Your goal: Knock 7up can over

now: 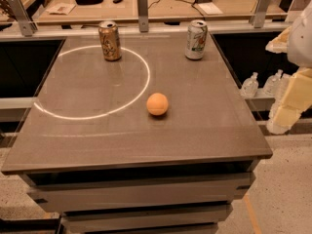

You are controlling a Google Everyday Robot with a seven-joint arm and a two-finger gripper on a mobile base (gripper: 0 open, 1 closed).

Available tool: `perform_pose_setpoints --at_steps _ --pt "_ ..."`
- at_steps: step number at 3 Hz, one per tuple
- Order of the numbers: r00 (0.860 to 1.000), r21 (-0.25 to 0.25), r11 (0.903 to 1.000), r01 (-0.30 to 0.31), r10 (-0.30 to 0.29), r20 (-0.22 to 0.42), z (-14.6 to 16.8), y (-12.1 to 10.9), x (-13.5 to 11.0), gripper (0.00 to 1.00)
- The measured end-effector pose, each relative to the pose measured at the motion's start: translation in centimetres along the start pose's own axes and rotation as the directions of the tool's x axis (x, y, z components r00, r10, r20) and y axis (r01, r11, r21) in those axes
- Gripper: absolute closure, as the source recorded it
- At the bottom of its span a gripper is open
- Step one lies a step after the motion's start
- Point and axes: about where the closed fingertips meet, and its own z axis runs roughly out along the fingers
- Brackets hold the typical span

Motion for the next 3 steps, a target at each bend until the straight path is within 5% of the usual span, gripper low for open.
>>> perform_pose_setpoints --at_steps 2,3 --pt "1.000 0.016 0.9998 -0.012 0.011 0.015 0.0 -0.3 0.0 0.00" --pt "0.987 0.032 0.9910 -0.130 0.126 0.099 1.0 -1.2 1.4 0.00"
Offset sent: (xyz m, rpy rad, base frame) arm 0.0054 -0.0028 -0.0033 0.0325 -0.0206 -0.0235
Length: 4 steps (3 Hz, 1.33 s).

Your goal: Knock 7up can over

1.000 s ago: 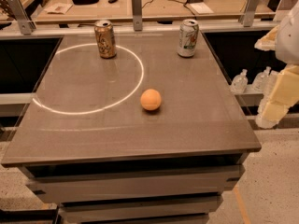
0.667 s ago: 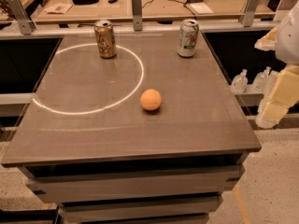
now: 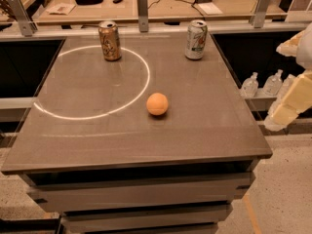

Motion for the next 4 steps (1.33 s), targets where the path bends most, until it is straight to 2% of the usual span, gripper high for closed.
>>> perform_pose_setpoints --at_steps 1,2,3,4 --pt "0.982 0.003 0.9944 -0.106 0.104 0.160 1.6 -2.2 2.1 0.00" --pt "0.922 -0.034 0.9858 -0.164 0.166 0.349 3.8 -4.6 3.7 0.00" --pt "0.818 -0.101 0.9788 -0.178 0.204 0.538 5.8 -6.8 3.9 0.00" --pt "0.741 -0.135 0.9647 -0.226 0.260 0.618 9.8 -10.3 2.6 0.00"
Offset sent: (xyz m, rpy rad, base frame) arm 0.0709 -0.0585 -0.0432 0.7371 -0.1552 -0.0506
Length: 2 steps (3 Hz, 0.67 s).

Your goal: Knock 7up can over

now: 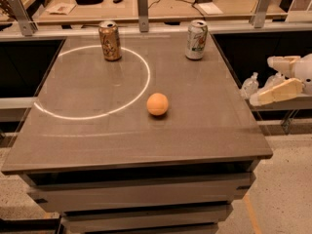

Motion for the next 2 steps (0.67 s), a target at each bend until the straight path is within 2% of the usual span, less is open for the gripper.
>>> perform_pose_setpoints --at_steps 1,2 --pt "1.000 -0.006 1.0000 -0.003 0.003 0.005 0.2 0.0 0.0 0.00" --pt "0.997 -0.029 0.9978 -0.059 0.061 0.056 3.3 -1.7 0.5 0.00"
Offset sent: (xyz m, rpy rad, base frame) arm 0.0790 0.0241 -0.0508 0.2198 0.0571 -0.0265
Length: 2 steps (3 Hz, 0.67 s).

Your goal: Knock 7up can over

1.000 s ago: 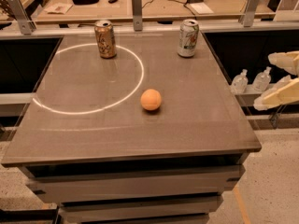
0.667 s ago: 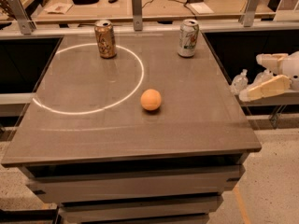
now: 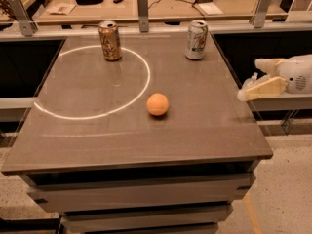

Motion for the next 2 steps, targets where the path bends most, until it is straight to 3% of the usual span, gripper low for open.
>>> perform_pose_setpoints --at_steps 2 --pt "0.994 0.037 0.9988 -0.033 0.029 0.102 5.8 -6.4 -0.3 0.00"
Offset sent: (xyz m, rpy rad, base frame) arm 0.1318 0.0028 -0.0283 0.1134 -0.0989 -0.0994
